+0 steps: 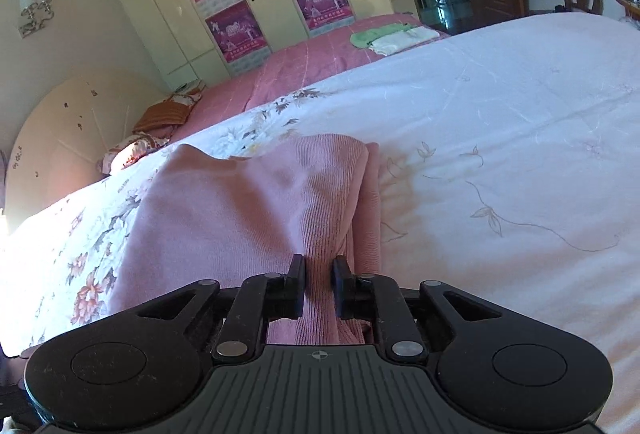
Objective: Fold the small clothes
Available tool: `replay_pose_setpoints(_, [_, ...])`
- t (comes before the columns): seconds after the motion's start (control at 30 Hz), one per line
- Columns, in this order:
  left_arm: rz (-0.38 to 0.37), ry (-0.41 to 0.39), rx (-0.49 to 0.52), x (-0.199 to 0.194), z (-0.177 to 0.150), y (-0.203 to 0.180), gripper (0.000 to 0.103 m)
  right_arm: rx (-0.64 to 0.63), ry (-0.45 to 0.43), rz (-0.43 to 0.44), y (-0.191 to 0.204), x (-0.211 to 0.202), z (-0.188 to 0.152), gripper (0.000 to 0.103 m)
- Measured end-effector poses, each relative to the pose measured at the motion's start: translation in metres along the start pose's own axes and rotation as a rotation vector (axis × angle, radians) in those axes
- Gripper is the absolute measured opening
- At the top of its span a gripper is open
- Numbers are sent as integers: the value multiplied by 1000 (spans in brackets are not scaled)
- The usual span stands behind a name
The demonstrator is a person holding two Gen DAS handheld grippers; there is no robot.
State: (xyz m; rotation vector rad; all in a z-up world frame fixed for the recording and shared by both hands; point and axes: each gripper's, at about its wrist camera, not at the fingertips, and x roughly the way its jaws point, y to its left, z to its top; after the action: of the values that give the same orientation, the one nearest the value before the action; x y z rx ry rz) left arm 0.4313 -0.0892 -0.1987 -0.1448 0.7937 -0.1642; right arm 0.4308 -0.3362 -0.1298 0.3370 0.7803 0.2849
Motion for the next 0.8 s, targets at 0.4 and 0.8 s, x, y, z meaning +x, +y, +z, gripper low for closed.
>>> replay_pose_setpoints(0.4, [25,19,9,3,1,-7,81,-104,76,-126,1,6,-43,15])
replay_pose_setpoints(0.8, [42,-10,13,-19,20,-10,78,-133,24,-131,17,-10,-21,15])
